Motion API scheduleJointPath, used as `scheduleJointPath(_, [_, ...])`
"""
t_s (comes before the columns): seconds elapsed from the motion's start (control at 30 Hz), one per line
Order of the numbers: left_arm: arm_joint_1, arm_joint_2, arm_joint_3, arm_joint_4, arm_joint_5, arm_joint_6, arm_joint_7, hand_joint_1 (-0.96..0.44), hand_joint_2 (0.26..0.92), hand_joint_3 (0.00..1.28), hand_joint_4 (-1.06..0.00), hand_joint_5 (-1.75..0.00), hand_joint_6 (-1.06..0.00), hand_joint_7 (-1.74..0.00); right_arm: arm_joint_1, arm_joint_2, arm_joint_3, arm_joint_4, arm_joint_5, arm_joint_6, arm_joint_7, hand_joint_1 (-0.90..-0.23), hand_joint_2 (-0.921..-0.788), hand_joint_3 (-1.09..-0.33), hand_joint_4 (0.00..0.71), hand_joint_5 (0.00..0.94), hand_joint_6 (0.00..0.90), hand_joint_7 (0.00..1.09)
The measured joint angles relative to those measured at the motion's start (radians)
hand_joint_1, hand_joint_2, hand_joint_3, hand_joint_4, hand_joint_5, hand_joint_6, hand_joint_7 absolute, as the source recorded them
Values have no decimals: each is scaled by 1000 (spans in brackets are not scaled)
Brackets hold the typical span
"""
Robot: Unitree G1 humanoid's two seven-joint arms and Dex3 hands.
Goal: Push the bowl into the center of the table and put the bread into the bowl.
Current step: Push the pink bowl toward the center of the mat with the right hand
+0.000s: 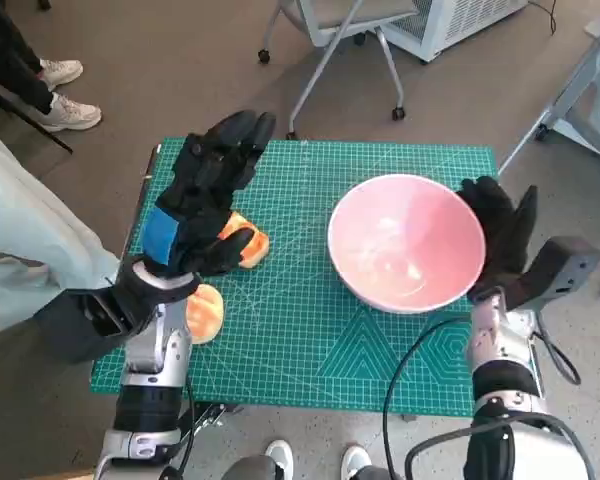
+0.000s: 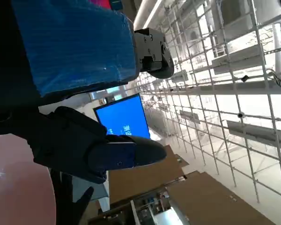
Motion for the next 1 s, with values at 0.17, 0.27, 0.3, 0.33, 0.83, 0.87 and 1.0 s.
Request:
scheduleJointPath(0.17, [9,1,2,-4,0,0,6,-625,921,423,-168,-24,1,-565,-12,17,0,0,-1,11,0,-593,-921,-863,183,14,264,136])
scheduleJointPath(0.27, [14,2,3,-5,0,0,9,-626,921,421,-169,-23,1,-555,-21,26,0,1,-1,18,0,-606,-921,-849,185,11,272,133])
scheduleJointPath(0.3, [14,2,3,-5,0,0,10,-626,921,421,-169,-23,1,-554,-24,30,1,1,-1,18,1,-607,-921,-847,185,11,272,132])
scheduleJointPath(0.33, [15,3,4,-5,0,0,12,-626,921,421,-169,-23,1,-552,-26,34,1,1,-1,19,1,-607,-921,-842,185,10,274,131])
scheduleJointPath(0.83, [28,7,4,-35,1,7,28,-621,921,420,-178,-24,1,-549,-54,85,14,4,-4,35,14,-591,-921,-862,178,1,272,100])
scheduleJointPath(0.87, [29,8,4,-35,1,7,28,-621,921,420,-178,-24,1,-550,-57,85,15,5,-4,36,15,-589,-921,-866,177,0,271,97])
scheduleJointPath(1.0, [32,10,4,-35,2,7,28,-622,921,424,-179,-24,1,-550,-69,90,19,5,-4,39,16,-587,-921,-871,174,0,266,91])
